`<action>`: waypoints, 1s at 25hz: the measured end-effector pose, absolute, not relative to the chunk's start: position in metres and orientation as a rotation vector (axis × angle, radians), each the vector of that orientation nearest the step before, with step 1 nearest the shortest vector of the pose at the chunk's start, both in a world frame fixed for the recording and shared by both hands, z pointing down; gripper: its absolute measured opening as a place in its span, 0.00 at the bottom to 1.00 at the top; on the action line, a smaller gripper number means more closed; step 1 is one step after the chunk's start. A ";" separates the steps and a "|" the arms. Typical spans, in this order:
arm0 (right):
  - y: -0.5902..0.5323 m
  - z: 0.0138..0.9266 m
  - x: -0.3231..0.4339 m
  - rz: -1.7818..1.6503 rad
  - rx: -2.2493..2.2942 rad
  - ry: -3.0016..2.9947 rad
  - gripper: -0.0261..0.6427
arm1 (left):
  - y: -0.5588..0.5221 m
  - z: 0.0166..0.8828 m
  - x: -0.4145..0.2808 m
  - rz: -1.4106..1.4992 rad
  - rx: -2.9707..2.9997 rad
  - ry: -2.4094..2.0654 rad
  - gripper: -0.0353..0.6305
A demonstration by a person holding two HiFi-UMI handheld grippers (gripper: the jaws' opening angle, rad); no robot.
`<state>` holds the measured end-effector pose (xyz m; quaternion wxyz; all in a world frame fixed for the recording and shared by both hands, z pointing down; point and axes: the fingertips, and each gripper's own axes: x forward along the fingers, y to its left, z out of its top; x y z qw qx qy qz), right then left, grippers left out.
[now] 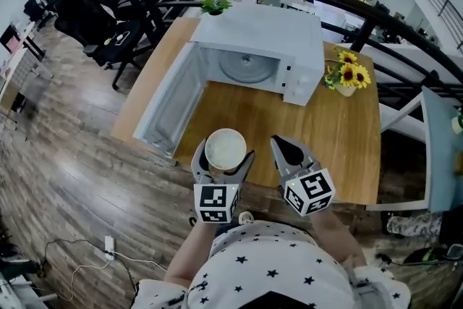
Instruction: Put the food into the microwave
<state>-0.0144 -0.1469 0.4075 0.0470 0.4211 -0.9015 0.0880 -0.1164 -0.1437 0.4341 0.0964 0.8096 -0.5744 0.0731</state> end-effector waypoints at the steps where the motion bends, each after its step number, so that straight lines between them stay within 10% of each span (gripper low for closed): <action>1: -0.152 0.408 -0.016 0.267 1.294 -2.749 0.05 | -0.148 0.435 -0.117 0.220 2.406 -1.693 0.79; 25: -0.247 0.422 -0.004 0.335 1.355 -2.699 0.05 | -0.285 0.462 -0.104 0.272 2.421 -1.628 0.79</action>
